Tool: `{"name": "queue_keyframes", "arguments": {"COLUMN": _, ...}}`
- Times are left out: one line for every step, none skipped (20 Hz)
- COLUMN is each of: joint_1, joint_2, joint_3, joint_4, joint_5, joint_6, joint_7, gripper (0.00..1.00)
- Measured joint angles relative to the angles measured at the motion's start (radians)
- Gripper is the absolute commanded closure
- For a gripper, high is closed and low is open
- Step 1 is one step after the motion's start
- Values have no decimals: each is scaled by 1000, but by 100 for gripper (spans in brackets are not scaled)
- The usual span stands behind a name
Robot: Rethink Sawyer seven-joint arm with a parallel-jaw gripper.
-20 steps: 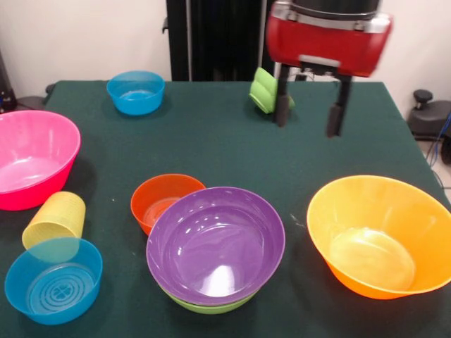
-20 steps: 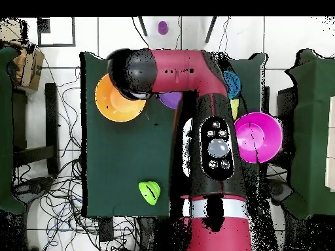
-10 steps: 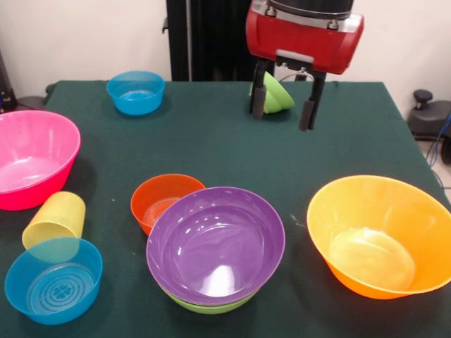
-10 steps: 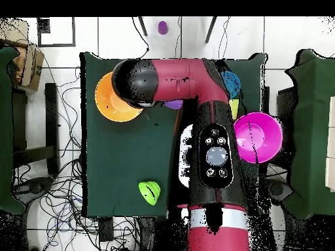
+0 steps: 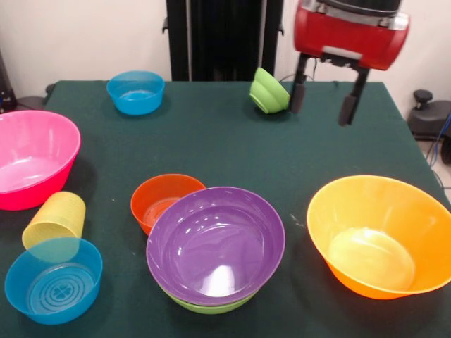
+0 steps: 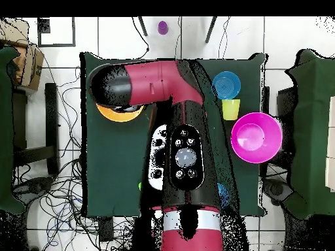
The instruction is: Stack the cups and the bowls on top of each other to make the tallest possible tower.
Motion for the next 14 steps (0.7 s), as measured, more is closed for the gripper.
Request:
{"name": "queue_keyframes", "arguments": {"joint_1": 8, "joint_2": 0, "joint_3": -3, "joint_4": 0, "joint_5": 0, "joint_6": 0, "joint_7": 0, "gripper": 0}}
{"name": "queue_keyframes", "arguments": {"joint_1": 17, "joint_2": 0, "joint_3": -6, "joint_4": 0, "joint_5": 0, "joint_6": 0, "joint_7": 0, "gripper": 0}}
{"name": "queue_keyframes", "arguments": {"joint_1": 21, "joint_2": 0, "joint_3": -8, "joint_4": 0, "joint_5": 0, "joint_6": 0, "joint_7": 0, "gripper": 0}}
{"name": "queue_keyframes", "arguments": {"joint_1": 27, "joint_2": 0, "joint_3": -10, "joint_4": 0, "joint_5": 1, "joint_6": 0, "joint_7": 0, "gripper": 0}}
{"name": "queue_keyframes", "arguments": {"joint_1": 28, "joint_2": 0, "joint_3": -10, "joint_4": 0, "joint_5": 2, "joint_6": 0, "joint_7": 0, "gripper": 0}}
{"name": "queue_keyframes", "arguments": {"joint_1": 28, "joint_2": 0, "joint_3": -10, "joint_4": 0, "joint_5": 4, "joint_6": 0, "joint_7": 0, "gripper": 0}}
{"name": "queue_keyframes", "arguments": {"joint_1": 26, "joint_2": 0, "joint_3": -10, "joint_4": 0, "joint_5": 7, "joint_6": 0, "joint_7": 0, "gripper": 0}}
{"name": "queue_keyframes", "arguments": {"joint_1": 24, "joint_2": 0, "joint_3": -10, "joint_4": 0, "joint_5": 8, "joint_6": 0, "joint_7": 0, "gripper": 0}}
{"name": "queue_keyframes", "arguments": {"joint_1": 21, "joint_2": 0, "joint_3": -10, "joint_4": 0, "joint_5": 9, "joint_6": 0, "joint_7": 0, "gripper": 0}}
{"name": "queue_keyframes", "arguments": {"joint_1": 18, "joint_2": 0, "joint_3": -10, "joint_4": 0, "joint_5": 11, "joint_6": 0, "joint_7": 0, "gripper": 0}}
{"name": "queue_keyframes", "arguments": {"joint_1": 14, "joint_2": 1, "joint_3": -10, "joint_4": 0, "joint_5": 11, "joint_6": -2, "joint_7": 0, "gripper": 0}}
{"name": "queue_keyframes", "arguments": {"joint_1": 11, "joint_2": 1, "joint_3": -10, "joint_4": 0, "joint_5": 11, "joint_6": -4, "joint_7": 0, "gripper": 0}}
{"name": "queue_keyframes", "arguments": {"joint_1": -1, "joint_2": 6, "joint_3": -10, "joint_4": 0, "joint_5": 12, "joint_6": -12, "joint_7": 0, "gripper": 0}}
{"name": "queue_keyframes", "arguments": {"joint_1": -5, "joint_2": 8, "joint_3": -10, "joint_4": 0, "joint_5": 11, "joint_6": -16, "joint_7": 0, "gripper": 0}}
